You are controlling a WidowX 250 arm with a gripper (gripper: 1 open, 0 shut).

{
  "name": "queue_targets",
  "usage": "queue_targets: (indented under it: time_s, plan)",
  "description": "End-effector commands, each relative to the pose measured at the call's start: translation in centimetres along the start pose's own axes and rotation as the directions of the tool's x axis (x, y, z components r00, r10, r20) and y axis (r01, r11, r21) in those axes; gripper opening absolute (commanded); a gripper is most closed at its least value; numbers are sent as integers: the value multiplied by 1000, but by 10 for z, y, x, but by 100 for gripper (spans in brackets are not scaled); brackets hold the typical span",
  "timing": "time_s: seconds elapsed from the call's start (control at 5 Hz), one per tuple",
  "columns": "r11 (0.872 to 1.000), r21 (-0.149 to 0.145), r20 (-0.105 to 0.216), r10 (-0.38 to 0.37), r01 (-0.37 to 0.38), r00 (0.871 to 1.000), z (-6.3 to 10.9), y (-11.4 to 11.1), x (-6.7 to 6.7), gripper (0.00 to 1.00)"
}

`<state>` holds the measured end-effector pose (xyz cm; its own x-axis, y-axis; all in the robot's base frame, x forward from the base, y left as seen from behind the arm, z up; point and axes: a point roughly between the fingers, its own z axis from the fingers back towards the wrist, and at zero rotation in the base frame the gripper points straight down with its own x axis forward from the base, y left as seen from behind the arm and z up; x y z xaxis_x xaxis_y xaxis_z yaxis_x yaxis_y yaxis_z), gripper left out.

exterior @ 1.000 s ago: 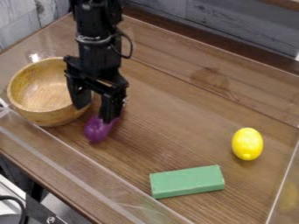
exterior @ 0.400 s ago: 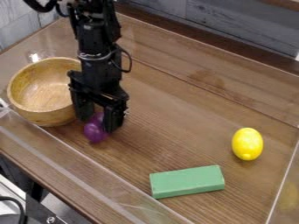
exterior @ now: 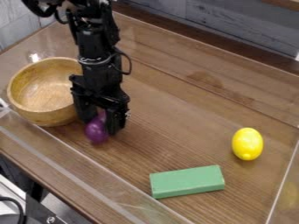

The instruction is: Put the purple eggplant in the brown bowl

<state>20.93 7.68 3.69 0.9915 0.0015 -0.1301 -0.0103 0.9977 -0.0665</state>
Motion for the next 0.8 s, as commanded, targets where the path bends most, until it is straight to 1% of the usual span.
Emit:
queue_targets:
  time_s: [0.0,0.6]
  plan:
    - [1000,-1,30,15,-15,999,3,5,4,100]
    - [999,-17,25,31,-31,999,-3,7,5,100]
